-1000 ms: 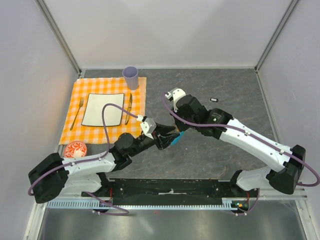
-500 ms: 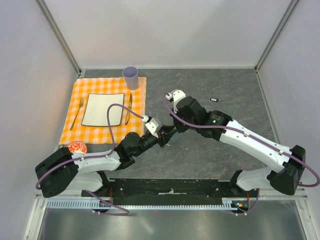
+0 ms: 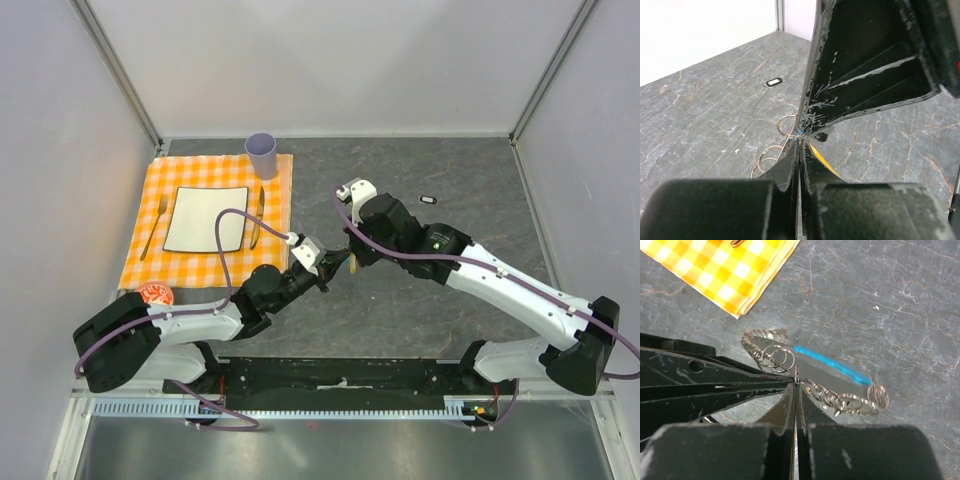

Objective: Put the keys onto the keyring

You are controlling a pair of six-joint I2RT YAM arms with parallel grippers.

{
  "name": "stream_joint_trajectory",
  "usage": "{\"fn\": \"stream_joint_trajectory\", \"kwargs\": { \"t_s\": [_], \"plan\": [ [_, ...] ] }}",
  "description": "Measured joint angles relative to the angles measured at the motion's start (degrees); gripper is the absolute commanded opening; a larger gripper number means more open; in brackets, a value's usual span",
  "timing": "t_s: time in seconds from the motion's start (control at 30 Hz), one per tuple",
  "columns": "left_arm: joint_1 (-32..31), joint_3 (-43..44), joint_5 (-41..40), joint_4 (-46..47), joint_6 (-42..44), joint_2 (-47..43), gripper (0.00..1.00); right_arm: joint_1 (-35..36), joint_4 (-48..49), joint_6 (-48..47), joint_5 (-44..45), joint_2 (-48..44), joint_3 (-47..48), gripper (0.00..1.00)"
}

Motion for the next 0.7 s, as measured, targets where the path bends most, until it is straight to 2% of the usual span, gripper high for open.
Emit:
{"fn": "stream_joint_trajectory", "kwargs": {
  "t_s": [0.5, 0.53, 0.63, 0.7],
  "plan": [
    [0.0, -0.1, -0.5, 0.0, 2.3, 0.1, 0.02, 0.0, 0.1, 0.0, -1.8, -1.4, -0.1, 0.0],
    [0.0, -0.1, -0.5, 0.0, 2.3, 0.0, 0.05, 0.0, 0.2, 0.0, -1.8, -1.6, -0.3, 0.0],
    [0.0, -0.2, -0.2, 0.1, 2.3, -0.2, 0.22, 0.0, 0.3, 0.0, -1.8, -2.0, -0.9, 0.0],
    [0.0, -0.9, 0.6, 0.6, 2.3, -0.7, 0.27, 0.0, 0.5, 0.0, -1.9, -2.1, -1.0, 0.0]
  ]
}}
